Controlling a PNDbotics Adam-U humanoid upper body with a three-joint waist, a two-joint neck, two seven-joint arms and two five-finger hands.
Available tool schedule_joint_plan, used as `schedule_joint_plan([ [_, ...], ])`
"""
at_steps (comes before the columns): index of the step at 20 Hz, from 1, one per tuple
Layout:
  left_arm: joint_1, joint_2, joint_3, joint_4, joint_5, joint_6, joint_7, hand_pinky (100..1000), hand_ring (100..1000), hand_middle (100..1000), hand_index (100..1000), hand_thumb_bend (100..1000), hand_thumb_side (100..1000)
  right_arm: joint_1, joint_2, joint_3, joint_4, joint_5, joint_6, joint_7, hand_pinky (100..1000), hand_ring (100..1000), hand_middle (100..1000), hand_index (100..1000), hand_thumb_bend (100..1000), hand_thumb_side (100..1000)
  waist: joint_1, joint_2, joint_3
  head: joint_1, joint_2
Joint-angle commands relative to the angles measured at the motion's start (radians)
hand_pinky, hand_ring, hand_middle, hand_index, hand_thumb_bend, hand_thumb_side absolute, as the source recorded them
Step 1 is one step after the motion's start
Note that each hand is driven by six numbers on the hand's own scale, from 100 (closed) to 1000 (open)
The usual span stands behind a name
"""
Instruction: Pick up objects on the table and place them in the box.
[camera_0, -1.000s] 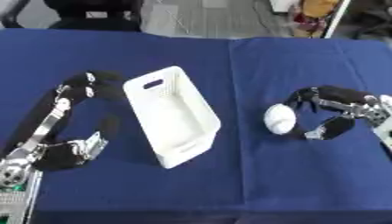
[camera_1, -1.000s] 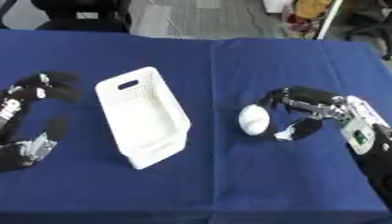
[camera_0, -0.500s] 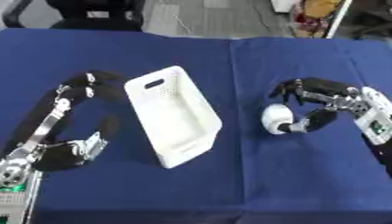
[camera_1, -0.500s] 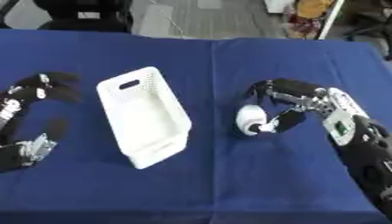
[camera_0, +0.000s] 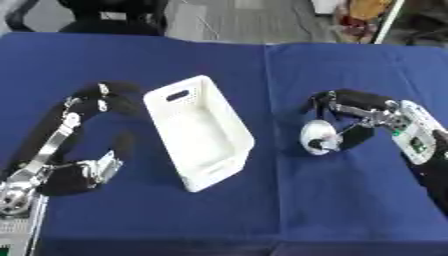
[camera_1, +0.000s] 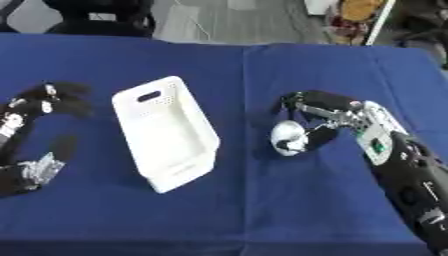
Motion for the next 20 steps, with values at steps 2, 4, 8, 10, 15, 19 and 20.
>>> schedule_joint_plan([
  [2, -0.008, 0.016, -0.002, -0.017, 0.008, 0.0, -0.003, 638, 662, 824, 714, 230, 699, -0.029, -0.017, -0.001, 0.007, 0.036, -0.3, 0.274, 340, 603, 774, 864, 455, 499, 0.002, -0.012, 0.002, -0.007, 0.0],
  [4, -0.008, 0.016, -0.001, -0.017, 0.008, 0.0, -0.003, 638, 661, 825, 714, 229, 700, -0.028, -0.025, 0.005, 0.006, 0.072, -0.3, 0.253, 359, 615, 780, 864, 473, 498, 0.001, -0.012, 0.002, -0.006, 0.0],
  [8, -0.008, 0.016, -0.001, -0.017, 0.007, 0.0, -0.004, 638, 661, 825, 714, 228, 701, -0.013, -0.034, 0.022, 0.006, 0.184, -0.3, 0.165, 375, 627, 789, 864, 489, 498, 0.001, -0.01, 0.001, -0.005, 0.0],
  [10, -0.008, 0.016, -0.001, -0.017, 0.007, 0.0, -0.004, 639, 661, 825, 714, 228, 701, -0.002, -0.035, 0.029, 0.011, 0.247, -0.3, 0.107, 378, 628, 788, 868, 486, 499, 0.001, -0.01, 0.0, -0.005, 0.0],
  [15, -0.009, 0.016, -0.001, -0.017, 0.006, -0.001, -0.003, 639, 662, 825, 714, 223, 707, 0.009, -0.033, 0.044, 0.042, 0.391, -0.3, -0.043, 376, 627, 783, 866, 491, 482, 0.002, -0.01, -0.001, -0.006, 0.0],
  [19, -0.008, 0.016, -0.001, -0.017, 0.007, -0.001, -0.003, 639, 662, 825, 714, 225, 703, 0.014, -0.034, 0.044, 0.076, 0.496, -0.3, -0.158, 337, 595, 759, 850, 449, 419, 0.003, -0.01, -0.002, -0.008, 0.0],
  [20, -0.008, 0.016, -0.001, -0.017, 0.006, -0.002, -0.003, 639, 661, 825, 714, 227, 702, 0.015, -0.034, 0.042, 0.085, 0.521, -0.3, -0.188, 278, 540, 718, 819, 412, 349, 0.003, -0.01, -0.002, -0.008, 0.0],
])
